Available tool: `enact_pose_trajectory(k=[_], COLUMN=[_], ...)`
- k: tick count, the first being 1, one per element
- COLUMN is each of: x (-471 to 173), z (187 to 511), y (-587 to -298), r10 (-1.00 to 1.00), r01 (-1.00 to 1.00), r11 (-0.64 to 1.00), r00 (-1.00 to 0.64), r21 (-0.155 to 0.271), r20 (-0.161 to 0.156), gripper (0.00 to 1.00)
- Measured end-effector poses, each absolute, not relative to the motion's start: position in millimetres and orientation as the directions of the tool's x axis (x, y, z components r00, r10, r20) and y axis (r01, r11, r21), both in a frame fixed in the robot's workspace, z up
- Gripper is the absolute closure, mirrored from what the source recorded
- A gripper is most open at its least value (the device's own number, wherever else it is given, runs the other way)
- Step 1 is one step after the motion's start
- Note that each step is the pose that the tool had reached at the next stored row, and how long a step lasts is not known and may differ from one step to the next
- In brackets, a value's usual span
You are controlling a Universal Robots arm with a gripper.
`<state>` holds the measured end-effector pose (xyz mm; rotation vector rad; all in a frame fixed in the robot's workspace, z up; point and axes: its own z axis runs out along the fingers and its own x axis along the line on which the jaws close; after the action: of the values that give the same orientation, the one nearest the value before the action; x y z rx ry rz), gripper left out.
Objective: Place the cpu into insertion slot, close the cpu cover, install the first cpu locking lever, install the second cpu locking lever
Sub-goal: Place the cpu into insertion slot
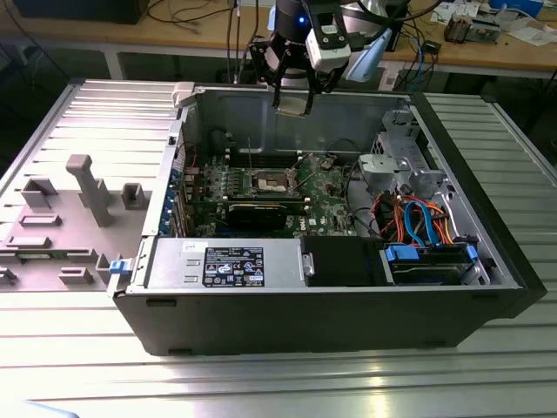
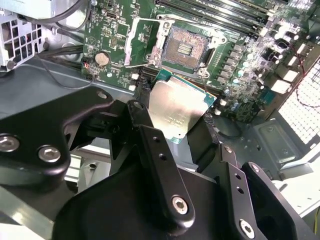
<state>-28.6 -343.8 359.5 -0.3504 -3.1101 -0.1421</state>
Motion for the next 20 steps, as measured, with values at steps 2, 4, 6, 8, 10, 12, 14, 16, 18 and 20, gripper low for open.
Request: enact_pose_trajectory(k=[2,4,6,8,10,12,14,16,18,20], x=[-28.7,-28.6,-28.5,-28.5,-28.4,-28.4,-28.4,-28.4,-28.4,-28.4], z=[359.3,359.0,358.7,358.4,358.1,357.7,357.4,357.0,356.7,356.4], y=[-343.8,-343.8,-343.8,-343.8,-343.8,-343.8,-343.8,-343.8,-343.8,-343.8], r10=[0.232,0.241,0.255,0.264,0.272,0.287,0.3,0.312,0.322,0.334], r01=[0.232,0.242,0.255,0.265,0.273,0.288,0.301,0.312,0.322,0.335], r11=[0.969,0.966,0.963,0.96,0.958,0.954,0.95,0.946,0.942,0.938], r00=[-0.973,-0.97,-0.967,-0.964,-0.962,-0.958,-0.954,-0.95,-0.947,-0.942], r21=[0.089,0.089,0.089,0.089,0.089,0.089,0.089,0.089,0.089,0.089], r20=[0.019,0.019,0.019,0.019,0.019,0.019,0.019,0.019,0.019,0.019], gripper=[0.46,0.46,0.46,0.46,0.46,0.46,0.46,0.46,0.46,0.46])
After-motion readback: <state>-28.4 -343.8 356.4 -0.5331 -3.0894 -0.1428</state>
